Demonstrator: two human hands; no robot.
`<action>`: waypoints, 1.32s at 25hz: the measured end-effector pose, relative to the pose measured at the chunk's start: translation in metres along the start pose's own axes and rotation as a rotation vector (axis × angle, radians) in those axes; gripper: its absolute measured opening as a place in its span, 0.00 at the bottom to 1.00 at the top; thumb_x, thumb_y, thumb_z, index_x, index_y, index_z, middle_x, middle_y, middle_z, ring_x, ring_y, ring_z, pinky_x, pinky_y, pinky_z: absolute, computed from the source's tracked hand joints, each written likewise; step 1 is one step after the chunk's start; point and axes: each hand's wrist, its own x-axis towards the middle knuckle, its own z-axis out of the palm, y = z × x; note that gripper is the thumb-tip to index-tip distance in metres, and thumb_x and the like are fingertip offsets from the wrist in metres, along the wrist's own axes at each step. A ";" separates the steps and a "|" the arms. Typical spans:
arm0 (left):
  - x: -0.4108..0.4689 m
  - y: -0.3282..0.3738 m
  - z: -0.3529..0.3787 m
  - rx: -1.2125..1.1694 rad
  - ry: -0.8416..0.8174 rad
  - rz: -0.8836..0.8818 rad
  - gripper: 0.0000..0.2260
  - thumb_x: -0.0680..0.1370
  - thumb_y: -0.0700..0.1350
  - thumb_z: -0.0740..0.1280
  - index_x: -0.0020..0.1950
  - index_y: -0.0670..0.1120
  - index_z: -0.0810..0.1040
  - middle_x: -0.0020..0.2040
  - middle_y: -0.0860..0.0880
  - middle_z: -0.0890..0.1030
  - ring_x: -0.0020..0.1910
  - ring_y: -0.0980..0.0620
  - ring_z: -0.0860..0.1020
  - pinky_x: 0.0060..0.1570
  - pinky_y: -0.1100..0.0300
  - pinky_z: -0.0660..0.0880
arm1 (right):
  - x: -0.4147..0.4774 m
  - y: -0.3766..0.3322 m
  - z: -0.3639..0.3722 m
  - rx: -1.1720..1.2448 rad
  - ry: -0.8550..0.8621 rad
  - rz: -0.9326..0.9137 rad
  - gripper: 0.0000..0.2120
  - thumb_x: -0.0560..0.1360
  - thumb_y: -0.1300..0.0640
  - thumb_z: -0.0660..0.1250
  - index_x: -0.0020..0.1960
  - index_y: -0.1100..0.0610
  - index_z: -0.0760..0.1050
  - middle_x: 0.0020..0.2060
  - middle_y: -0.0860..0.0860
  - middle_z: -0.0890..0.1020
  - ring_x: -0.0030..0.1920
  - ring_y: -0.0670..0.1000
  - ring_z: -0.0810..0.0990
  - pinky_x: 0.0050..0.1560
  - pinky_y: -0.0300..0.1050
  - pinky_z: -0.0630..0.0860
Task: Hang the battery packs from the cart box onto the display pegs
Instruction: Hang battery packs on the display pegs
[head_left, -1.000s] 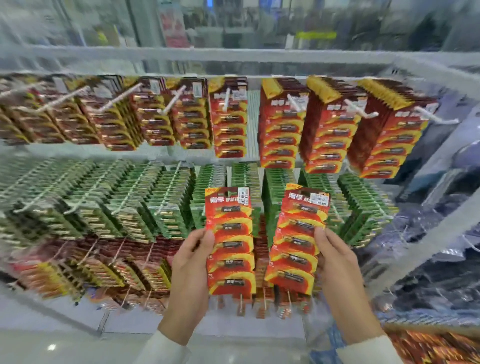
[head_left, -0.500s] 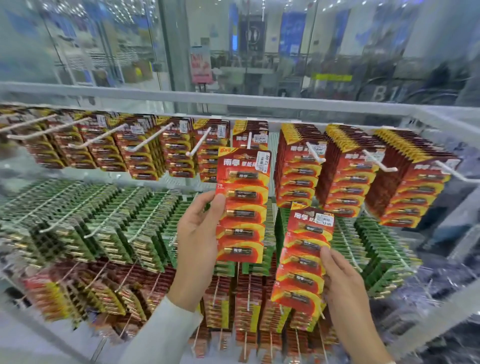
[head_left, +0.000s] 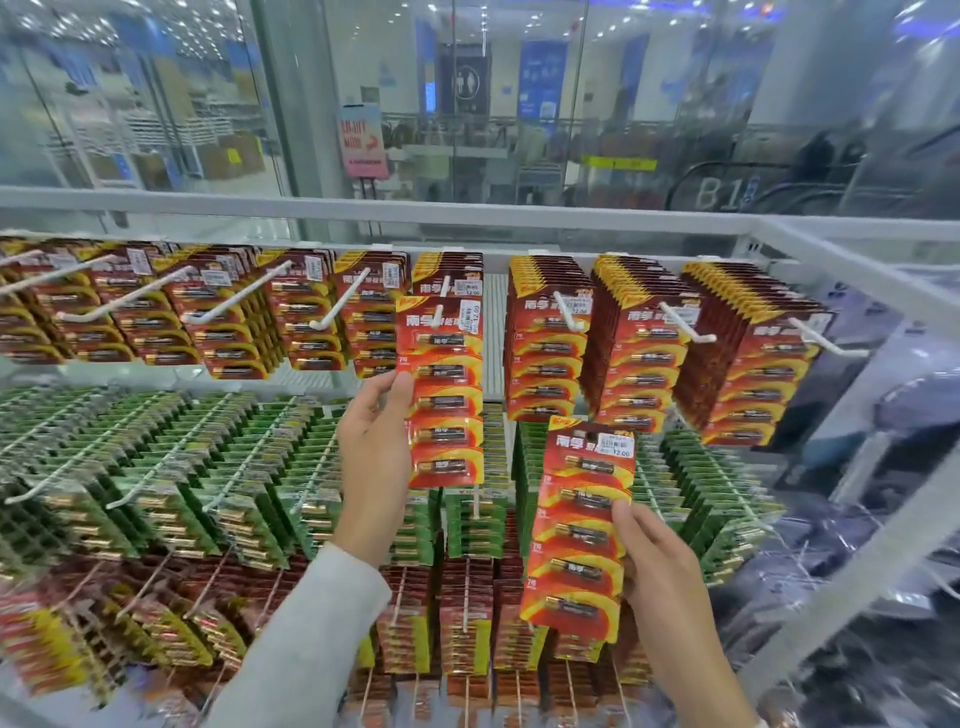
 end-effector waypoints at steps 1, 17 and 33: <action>0.010 -0.003 0.006 0.023 0.005 0.006 0.08 0.83 0.55 0.67 0.54 0.54 0.84 0.52 0.47 0.88 0.52 0.41 0.86 0.54 0.36 0.82 | 0.000 -0.007 -0.006 -0.001 0.017 -0.018 0.11 0.79 0.47 0.66 0.50 0.50 0.86 0.50 0.55 0.88 0.49 0.59 0.87 0.55 0.61 0.81; 0.079 -0.031 0.041 0.063 0.077 0.047 0.08 0.86 0.51 0.63 0.57 0.52 0.81 0.50 0.52 0.86 0.41 0.55 0.87 0.35 0.60 0.82 | 0.003 -0.114 -0.109 -0.067 0.434 -0.450 0.14 0.83 0.46 0.64 0.55 0.54 0.83 0.48 0.54 0.88 0.44 0.57 0.88 0.45 0.55 0.84; 0.077 -0.031 0.034 0.153 0.105 0.147 0.09 0.86 0.49 0.64 0.65 0.52 0.78 0.54 0.55 0.83 0.54 0.52 0.84 0.53 0.50 0.83 | 0.057 -0.116 -0.110 -0.147 0.441 -0.351 0.13 0.84 0.47 0.62 0.51 0.52 0.82 0.41 0.51 0.88 0.38 0.53 0.88 0.40 0.49 0.82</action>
